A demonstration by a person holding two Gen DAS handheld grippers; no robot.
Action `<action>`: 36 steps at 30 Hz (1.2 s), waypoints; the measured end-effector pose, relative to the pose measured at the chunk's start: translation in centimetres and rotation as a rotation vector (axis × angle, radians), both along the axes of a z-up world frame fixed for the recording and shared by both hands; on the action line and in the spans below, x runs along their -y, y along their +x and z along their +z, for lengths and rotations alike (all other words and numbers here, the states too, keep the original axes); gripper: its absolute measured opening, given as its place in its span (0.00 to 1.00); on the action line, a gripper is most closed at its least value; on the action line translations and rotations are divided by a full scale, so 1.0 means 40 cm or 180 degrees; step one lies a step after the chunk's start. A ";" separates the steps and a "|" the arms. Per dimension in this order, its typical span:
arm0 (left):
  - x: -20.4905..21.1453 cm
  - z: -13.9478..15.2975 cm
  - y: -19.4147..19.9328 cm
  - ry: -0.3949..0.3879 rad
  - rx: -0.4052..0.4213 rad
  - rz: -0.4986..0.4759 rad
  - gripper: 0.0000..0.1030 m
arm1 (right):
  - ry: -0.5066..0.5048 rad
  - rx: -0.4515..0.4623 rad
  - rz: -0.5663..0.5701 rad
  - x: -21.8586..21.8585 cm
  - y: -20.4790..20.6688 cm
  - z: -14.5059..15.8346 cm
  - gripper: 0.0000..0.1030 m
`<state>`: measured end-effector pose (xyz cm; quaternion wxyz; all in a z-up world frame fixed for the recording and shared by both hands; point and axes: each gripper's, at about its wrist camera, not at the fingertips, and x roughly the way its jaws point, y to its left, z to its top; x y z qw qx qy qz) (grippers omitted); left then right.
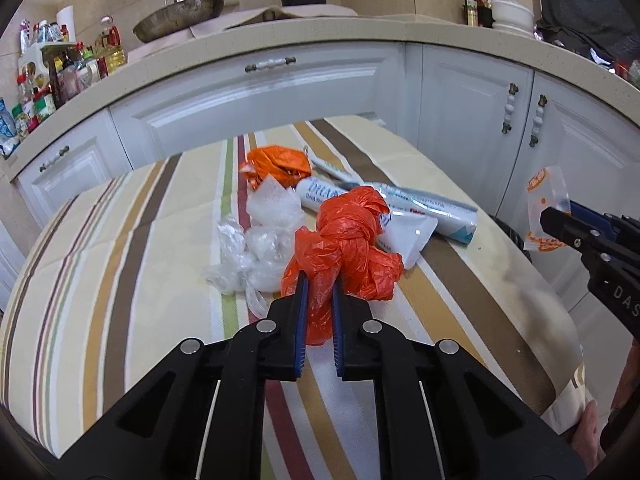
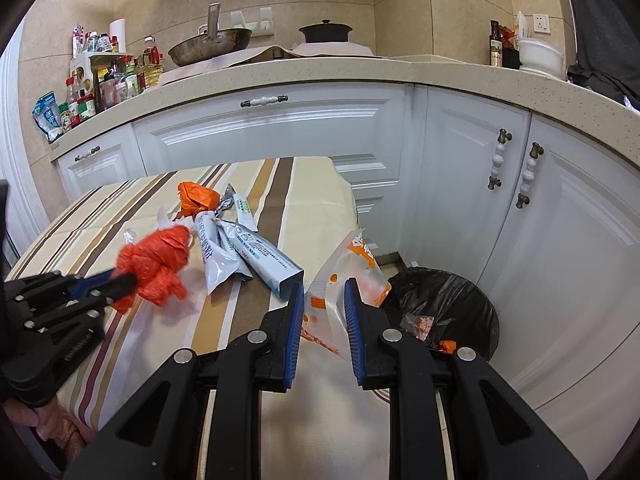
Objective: Collect trash
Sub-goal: 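Grasp the red plastic bag with the left gripper and lift it, then carry both bags over the bin and open both grippers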
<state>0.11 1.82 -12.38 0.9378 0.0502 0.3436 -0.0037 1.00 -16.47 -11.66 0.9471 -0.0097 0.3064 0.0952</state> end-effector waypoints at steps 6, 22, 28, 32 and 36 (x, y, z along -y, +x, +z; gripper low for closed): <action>-0.003 0.041 -0.005 -0.0058 0.0079 0.0031 0.10 | -0.0020 0.0042 -0.0062 0.012 -0.004 0.009 0.21; 0.142 0.129 0.052 -0.0022 0.0346 -0.0375 0.09 | -0.0055 0.0219 -0.0442 0.138 0.020 0.047 0.21; 0.273 0.131 0.157 -0.0063 0.0269 -0.0586 0.09 | -0.0107 0.0256 -0.0632 0.222 0.074 0.038 0.21; 0.388 0.116 0.237 -0.0046 0.0260 -0.0665 0.09 | -0.0136 0.0245 -0.0748 0.279 0.122 0.015 0.21; 0.498 0.070 0.320 0.0019 0.0178 -0.0674 0.09 | -0.0129 0.0184 -0.0846 0.338 0.180 -0.023 0.21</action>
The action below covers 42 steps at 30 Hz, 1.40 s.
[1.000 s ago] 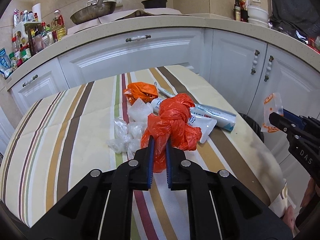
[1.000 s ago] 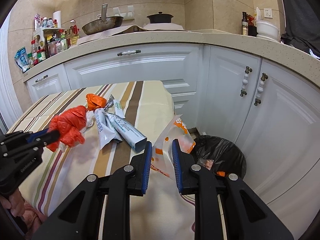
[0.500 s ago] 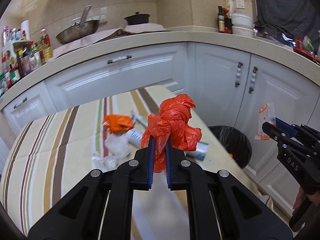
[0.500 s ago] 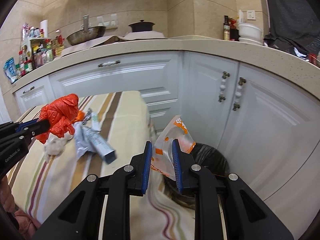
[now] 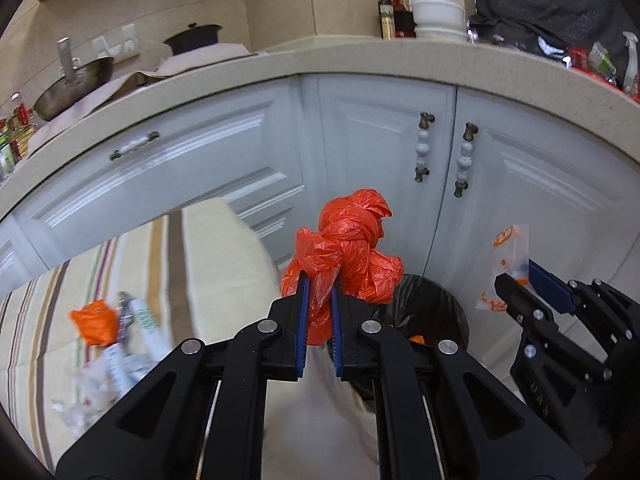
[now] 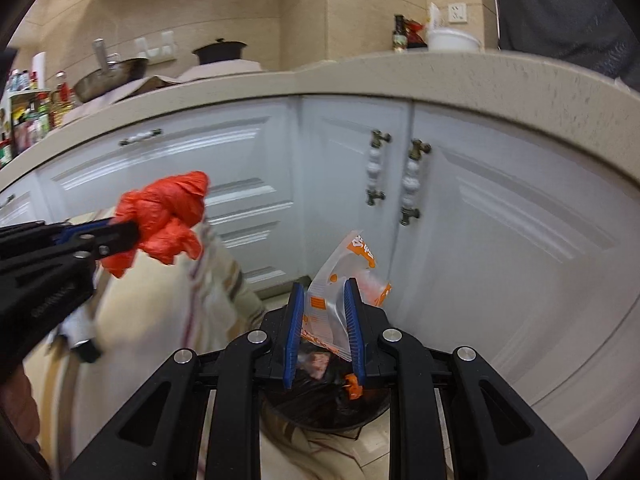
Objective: Collect trash
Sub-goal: 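Carry both bags over the bin and open both grippers, then return to the table and grasp the white tube with the right gripper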
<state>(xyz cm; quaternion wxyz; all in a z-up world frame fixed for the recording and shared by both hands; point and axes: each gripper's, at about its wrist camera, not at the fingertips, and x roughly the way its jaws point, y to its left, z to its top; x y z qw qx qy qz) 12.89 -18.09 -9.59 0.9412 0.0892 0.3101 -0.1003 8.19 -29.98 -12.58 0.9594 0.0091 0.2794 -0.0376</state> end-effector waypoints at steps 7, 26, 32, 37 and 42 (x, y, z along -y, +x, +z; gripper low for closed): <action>0.144 -0.141 0.157 0.0130 -0.0500 0.0096 0.09 | 0.0107 -0.0202 -0.0087 0.082 0.094 -0.098 0.21; 0.190 -0.275 0.299 0.0305 -0.0940 0.0380 0.52 | 0.0169 -0.0399 -0.0194 0.148 0.215 -0.213 0.42; 0.159 -0.203 0.255 0.0175 -0.0791 0.0327 0.58 | 0.0141 -0.0346 -0.0217 0.136 0.186 -0.162 0.44; 0.091 -0.116 0.187 0.0060 -0.0560 0.0312 0.63 | 0.0121 -0.0230 -0.0170 0.096 0.139 -0.096 0.46; -0.004 -0.043 0.117 -0.0003 -0.0351 0.0359 0.65 | 0.0116 -0.0106 -0.0024 0.027 0.094 -0.030 0.47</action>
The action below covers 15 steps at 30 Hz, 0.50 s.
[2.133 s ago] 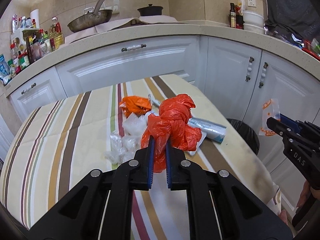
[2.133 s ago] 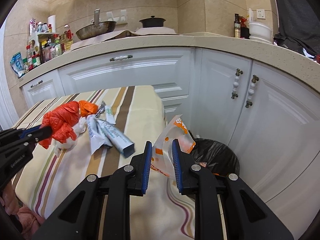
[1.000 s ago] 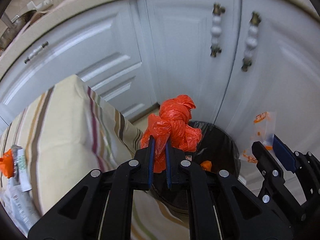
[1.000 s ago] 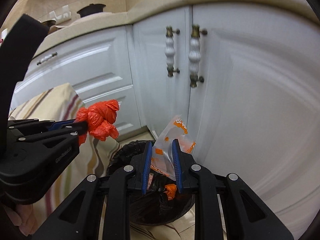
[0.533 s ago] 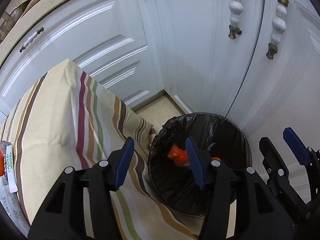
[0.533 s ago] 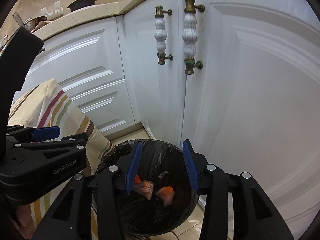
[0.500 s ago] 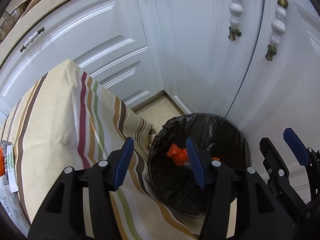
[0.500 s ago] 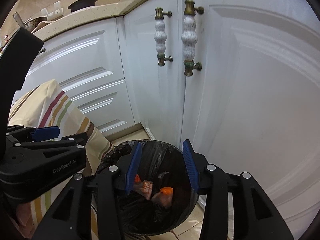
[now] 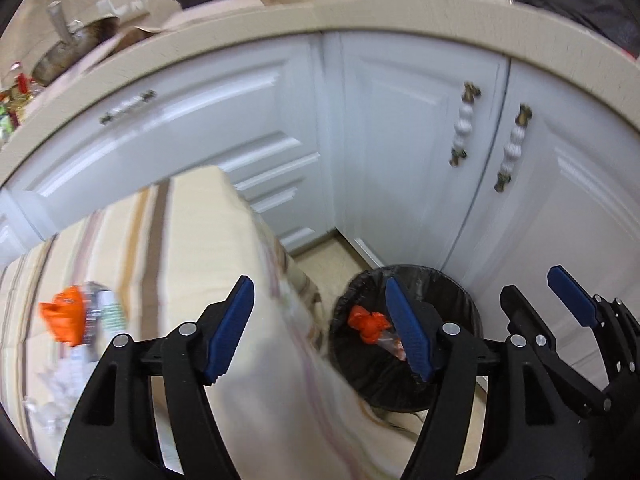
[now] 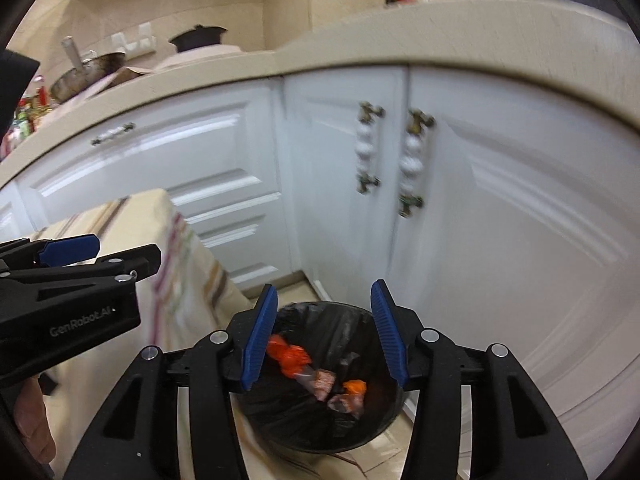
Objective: Collect trash
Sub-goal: 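Return to the table and grasp the white tube with the right gripper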
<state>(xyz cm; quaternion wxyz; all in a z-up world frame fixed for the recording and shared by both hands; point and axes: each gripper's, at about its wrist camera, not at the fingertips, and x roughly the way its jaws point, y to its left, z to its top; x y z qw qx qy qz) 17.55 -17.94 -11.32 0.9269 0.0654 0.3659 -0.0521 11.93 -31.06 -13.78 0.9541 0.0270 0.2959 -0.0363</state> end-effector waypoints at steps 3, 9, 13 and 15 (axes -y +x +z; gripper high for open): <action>-0.085 0.039 -0.047 -0.0034 0.0104 0.0111 0.66 | 0.0021 0.0059 0.0120 -0.053 -0.019 0.030 0.47; -0.256 0.081 -0.125 0.0038 0.0226 0.0411 0.70 | 0.0094 0.0121 0.0421 -0.180 -0.048 0.067 0.48; -0.381 0.084 -0.186 0.0143 0.0229 0.0642 0.70 | 0.0129 0.0102 0.0678 -0.270 -0.071 0.072 0.48; -0.442 0.078 -0.215 0.0188 0.0210 0.0774 0.70 | 0.0111 0.0089 0.0796 -0.317 -0.084 0.071 0.48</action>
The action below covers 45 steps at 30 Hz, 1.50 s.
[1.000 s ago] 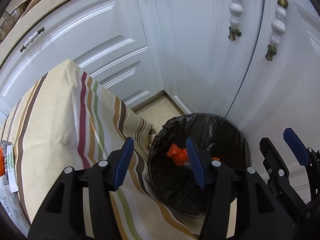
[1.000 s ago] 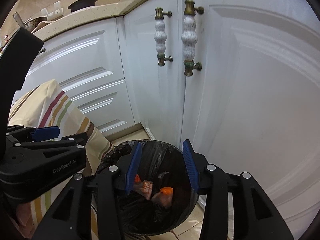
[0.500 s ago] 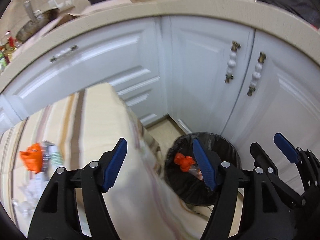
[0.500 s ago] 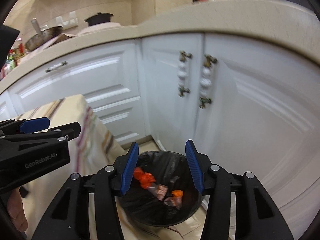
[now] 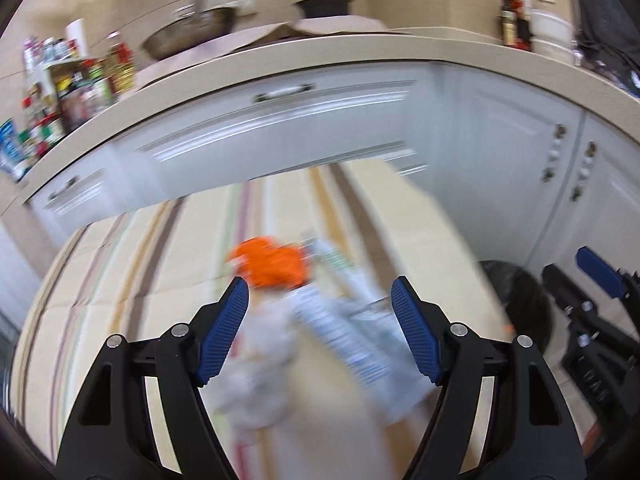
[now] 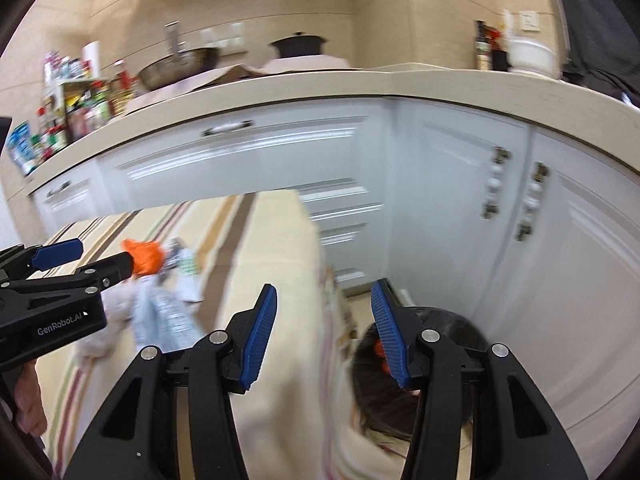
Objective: Collect trash
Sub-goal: 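Return to the table and grasp the white tube with the right gripper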
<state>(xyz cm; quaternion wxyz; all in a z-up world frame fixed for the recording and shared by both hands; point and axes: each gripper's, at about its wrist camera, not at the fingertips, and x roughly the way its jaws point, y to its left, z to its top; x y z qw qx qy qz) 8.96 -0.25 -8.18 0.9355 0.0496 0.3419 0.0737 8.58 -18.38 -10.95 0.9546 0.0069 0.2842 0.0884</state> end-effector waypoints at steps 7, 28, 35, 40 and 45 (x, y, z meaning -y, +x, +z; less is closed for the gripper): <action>-0.164 -0.028 -0.081 0.0017 -0.0121 0.0400 0.70 | -0.0099 -0.0173 0.0300 -0.104 -0.019 -0.036 0.48; -0.230 -0.089 -0.117 -0.0049 -0.0313 0.0596 0.70 | -0.0291 -0.0582 0.0506 -0.163 -0.008 -0.079 0.48; -0.231 -0.101 -0.117 -0.0038 -0.0359 0.0601 0.70 | -0.0321 -0.0609 0.0578 -0.169 -0.012 -0.080 0.36; -0.218 -0.100 -0.125 -0.0060 -0.0363 0.0563 0.70 | -0.0295 -0.0584 0.0608 -0.168 -0.023 -0.080 0.24; -0.200 -0.093 -0.130 -0.0089 -0.0322 0.0491 0.70 | -0.0237 -0.0549 0.0592 -0.158 -0.034 -0.074 0.20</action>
